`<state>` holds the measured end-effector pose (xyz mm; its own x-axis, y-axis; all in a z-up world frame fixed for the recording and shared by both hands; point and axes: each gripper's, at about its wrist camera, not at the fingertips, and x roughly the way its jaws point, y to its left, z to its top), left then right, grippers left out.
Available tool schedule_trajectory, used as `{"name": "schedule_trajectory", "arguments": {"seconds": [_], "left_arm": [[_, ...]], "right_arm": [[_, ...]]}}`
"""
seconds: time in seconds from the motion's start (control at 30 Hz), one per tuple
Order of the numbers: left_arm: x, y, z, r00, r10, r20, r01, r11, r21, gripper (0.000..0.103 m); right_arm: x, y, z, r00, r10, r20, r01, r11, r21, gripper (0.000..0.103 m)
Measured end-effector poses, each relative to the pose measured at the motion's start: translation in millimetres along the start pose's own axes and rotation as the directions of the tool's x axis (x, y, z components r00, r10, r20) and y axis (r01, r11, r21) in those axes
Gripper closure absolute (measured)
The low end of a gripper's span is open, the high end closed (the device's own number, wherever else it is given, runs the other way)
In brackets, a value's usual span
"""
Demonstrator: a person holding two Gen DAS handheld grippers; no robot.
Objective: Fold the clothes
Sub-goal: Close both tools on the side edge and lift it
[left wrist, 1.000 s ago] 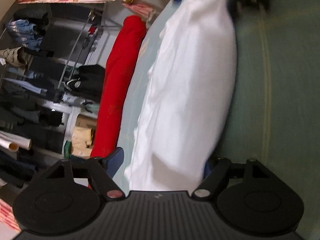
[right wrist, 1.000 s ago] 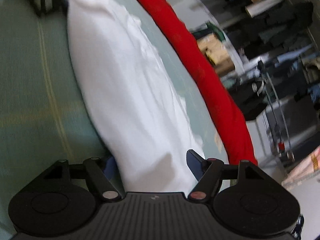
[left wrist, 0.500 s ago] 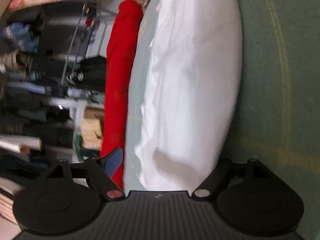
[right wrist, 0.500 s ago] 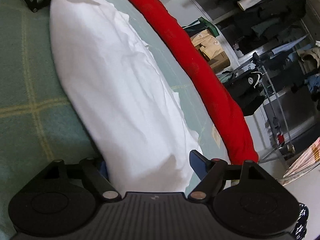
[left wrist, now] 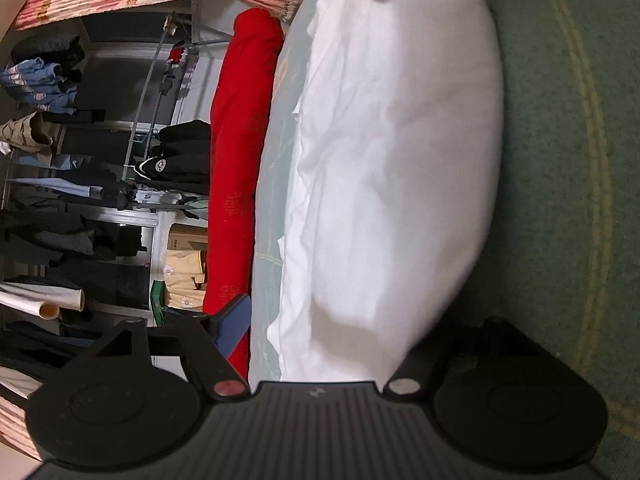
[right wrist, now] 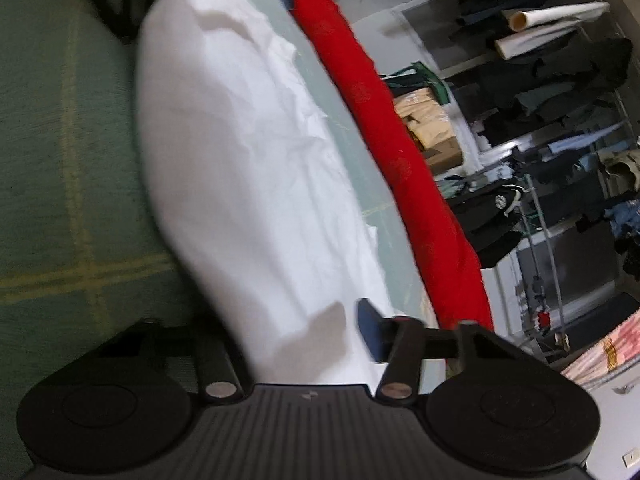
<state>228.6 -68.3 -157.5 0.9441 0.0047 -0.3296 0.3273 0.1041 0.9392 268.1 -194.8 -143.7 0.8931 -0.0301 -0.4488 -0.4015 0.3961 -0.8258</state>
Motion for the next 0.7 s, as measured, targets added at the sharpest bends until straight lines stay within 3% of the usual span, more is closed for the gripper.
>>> {"name": "schedule_trajectory", "arguments": {"seconds": [0.03, 0.1, 0.17, 0.2, 0.7], "left_arm": [[-1, -1, 0, 1.0, -0.005, -0.001, 0.005, 1.0, -0.004, 0.041], [-3, -4, 0, 1.0, -0.012, -0.005, 0.012, 1.0, -0.009, 0.055], [-5, -15, 0, 0.999, -0.039, -0.008, 0.039, 0.999, 0.011, 0.095], [-7, -20, 0, 0.999, -0.053, -0.01, 0.053, 0.998, 0.021, 0.101], [-3, -21, 4, 0.996, -0.071, -0.058, 0.073, 0.997, 0.026, 0.103]], "right_arm": [[0, 5, 1, 1.0, 0.009, -0.002, -0.009, 1.0, -0.011, 0.091], [2, 16, 2, 1.0, 0.008, -0.011, -0.009, 1.0, -0.025, 0.094], [2, 17, 2, 1.0, -0.003, -0.019, 0.003, 1.0, -0.006, 0.094], [2, 16, 2, 1.0, 0.0, -0.022, 0.0, 1.0, 0.006, 0.094], [9, 9, 3, 0.999, 0.021, -0.026, -0.02, 0.999, 0.035, 0.094]]}}
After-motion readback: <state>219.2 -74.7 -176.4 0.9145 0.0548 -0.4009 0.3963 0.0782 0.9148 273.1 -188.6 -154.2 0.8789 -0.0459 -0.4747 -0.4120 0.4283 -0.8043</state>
